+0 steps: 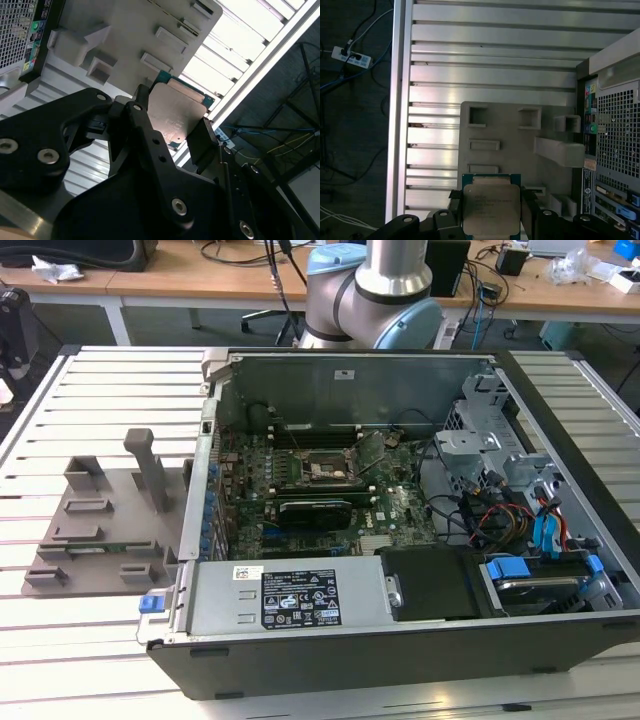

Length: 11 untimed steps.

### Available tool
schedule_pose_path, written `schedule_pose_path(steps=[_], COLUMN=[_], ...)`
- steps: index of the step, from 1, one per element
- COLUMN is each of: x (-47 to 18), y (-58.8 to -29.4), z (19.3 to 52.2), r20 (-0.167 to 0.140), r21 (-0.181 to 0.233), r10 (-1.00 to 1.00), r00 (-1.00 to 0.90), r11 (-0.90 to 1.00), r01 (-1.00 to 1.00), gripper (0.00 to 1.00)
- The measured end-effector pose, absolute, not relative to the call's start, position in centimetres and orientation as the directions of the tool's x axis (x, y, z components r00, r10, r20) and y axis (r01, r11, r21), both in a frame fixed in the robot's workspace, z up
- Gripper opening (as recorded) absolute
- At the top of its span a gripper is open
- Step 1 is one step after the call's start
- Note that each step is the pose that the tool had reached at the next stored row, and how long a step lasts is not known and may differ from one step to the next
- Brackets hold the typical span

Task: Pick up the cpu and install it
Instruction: 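Pick up the cpu and move it towards the insertion slot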

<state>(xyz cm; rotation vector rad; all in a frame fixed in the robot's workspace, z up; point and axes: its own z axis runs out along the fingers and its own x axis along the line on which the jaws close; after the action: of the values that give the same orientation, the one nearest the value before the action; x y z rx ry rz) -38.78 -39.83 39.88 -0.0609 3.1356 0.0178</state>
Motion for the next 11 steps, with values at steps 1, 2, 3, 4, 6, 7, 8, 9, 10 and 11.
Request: schedule_pose_path(steps=[1,2,3,4,6,7,8,9,10,11], x=[-38.8,-38.8,-38.8,-38.8,-38.7,-38.5,-38.1,-37.8,-37.5,-37.0], y=[-39.8,-39.8,-39.8,-39.8,-39.8,-39.8,-39.8,-39.8,-39.8,-39.8], z=[39.9,39.9,39.9,39.9,39.9,39.9,39.9,39.9,39.9,39.9], r20=[-0.006,-0.006,-0.006,-0.006,-0.005,-0.006,-0.006,-0.006,-0.006,-0.006], r21=[0.011,0.011,0.011,0.011,0.011,0.011,0.011,0.011,0.011,0.011], r10=[-0.039,-0.039,-0.039,-0.039,-0.039,-0.039,-0.039,-0.039,-0.039,-0.039], r00=[-0.999,-0.999,-0.999,-0.999,-0.999,-0.999,-0.999,-0.999,-0.999,-0.999], r11=[0.999,0.999,0.999,0.999,0.999,0.999,0.999,0.999,0.999,0.999], r01=[-0.039,-0.039,-0.039,-0.039,-0.039,-0.039,-0.039,-0.039,-0.039,-0.039], gripper=[0.55,0.55,0.55,0.55,0.55,0.55,0.55,0.55,0.55,0.55])
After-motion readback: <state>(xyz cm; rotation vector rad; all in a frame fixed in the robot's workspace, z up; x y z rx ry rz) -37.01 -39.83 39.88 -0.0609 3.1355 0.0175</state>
